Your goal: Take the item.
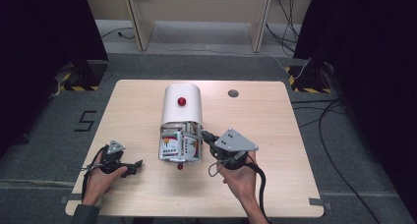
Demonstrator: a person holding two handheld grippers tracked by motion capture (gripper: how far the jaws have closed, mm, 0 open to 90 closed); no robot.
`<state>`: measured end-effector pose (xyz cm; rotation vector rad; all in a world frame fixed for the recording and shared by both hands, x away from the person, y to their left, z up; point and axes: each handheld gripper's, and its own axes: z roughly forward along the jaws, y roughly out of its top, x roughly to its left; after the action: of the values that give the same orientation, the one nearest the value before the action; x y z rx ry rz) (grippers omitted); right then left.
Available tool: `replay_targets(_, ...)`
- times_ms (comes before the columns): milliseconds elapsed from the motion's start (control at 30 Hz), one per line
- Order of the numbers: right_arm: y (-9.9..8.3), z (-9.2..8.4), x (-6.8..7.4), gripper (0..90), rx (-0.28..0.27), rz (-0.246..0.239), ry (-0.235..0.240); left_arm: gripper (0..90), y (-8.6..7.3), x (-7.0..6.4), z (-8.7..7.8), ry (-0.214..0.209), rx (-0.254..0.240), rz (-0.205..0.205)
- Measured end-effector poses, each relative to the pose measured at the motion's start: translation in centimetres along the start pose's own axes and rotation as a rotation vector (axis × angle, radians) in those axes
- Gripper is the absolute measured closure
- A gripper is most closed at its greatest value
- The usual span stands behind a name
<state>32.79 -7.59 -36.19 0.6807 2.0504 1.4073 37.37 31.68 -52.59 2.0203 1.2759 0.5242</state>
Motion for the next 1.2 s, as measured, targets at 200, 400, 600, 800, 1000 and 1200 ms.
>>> replay_targets(200,-0.2,-1.2,-1.0,90.0,-0.012,0.009,-0.03,0.0,0.0,0.0,0.0,0.001,-0.002,-0.001)
replay_targets(400,-1.1,-2.1,-2.1,90.0,-0.026,0.036,-0.049,0.0,0.0,0.0,0.0,0.001,-0.002,-0.001)
replay_targets(600,-2.4,-2.7,-3.1,90.0,-0.038,0.07,-0.058,0.0,0.0,0.0,0.0,0.001,-0.002,-0.001)
replay_targets(800,-3.4,-3.0,-3.8,90.0,-0.04,0.084,-0.068,0.0,0.0,0.0,0.0,0.001,-0.003,-0.002)
replay_targets(1000,-4.4,-3.2,-4.6,89.9,-0.023,0.071,-0.079,0.0,0.0,0.0,0.0,0.001,-0.003,-0.003)
replay_targets(1200,-4.7,-3.5,-5.1,90.0,-0.022,0.071,-0.091,0.0,0.0,0.0,0.0,0.001,-0.002,-0.002)
